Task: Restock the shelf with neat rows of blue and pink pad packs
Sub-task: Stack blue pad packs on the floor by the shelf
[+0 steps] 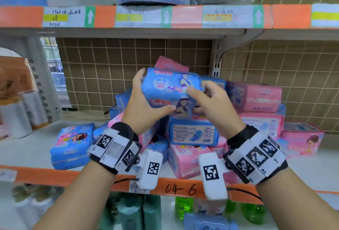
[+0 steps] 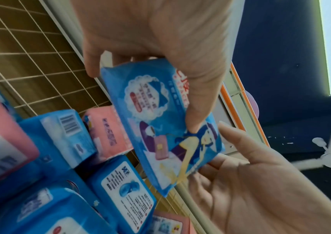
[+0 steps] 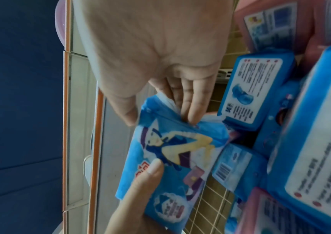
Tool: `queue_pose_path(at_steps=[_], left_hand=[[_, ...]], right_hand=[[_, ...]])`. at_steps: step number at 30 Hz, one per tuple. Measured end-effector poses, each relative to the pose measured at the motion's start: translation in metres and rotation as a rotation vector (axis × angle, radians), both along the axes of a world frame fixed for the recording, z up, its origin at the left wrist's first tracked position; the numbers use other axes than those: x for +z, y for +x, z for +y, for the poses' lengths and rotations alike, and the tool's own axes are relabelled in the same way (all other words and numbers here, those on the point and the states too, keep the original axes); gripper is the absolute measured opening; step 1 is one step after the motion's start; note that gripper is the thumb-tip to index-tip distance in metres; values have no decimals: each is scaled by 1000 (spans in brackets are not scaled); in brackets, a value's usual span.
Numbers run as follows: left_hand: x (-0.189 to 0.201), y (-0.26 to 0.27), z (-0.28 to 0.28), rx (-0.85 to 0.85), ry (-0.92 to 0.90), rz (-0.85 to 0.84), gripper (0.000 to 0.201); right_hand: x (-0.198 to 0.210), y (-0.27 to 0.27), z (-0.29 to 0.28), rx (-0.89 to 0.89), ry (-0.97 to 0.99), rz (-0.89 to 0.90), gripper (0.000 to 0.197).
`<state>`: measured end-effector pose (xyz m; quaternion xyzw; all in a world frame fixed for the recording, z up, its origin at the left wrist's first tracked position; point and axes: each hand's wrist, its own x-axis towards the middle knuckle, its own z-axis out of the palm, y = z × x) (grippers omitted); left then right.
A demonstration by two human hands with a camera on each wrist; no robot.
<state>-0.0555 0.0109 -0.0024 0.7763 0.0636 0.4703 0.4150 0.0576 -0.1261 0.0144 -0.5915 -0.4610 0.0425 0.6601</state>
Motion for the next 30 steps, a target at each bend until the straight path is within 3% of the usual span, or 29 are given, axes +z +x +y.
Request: queue_pose_path(at_steps=[3, 5, 7, 9, 15, 17, 21, 25, 30], left_hand=[[-4, -12, 13, 34, -81, 27, 111], [-6, -19, 17, 13, -158, 69, 110], [-11, -24, 15, 3, -178, 109, 107], [-14, -27, 11, 31, -161, 165, 108], [-27, -27, 0, -77, -187, 179, 92], [-32, -32, 2, -147, -218, 136, 88], [-40, -60, 9, -199, -240, 164, 63], [-59, -93, 22, -246, -374, 156, 52], [-80, -137, 43, -140, -473, 222, 46]], right_hand=[[-8, -10, 11, 15, -43, -127, 31], [-15, -11, 19, -32, -82, -143, 43], [-22, -10, 24, 49, -86, -3, 57], [-30, -7, 27, 152, -54, 126, 59], [-45, -9, 28, 295, 4, 271, 78], [-51, -16, 28, 339, -9, 279, 63], [-54, -29, 26, 377, -183, 204, 46], [-56, -52, 36, 484, -296, 168, 46], [-83, -92, 65, 488, -283, 198, 47]])
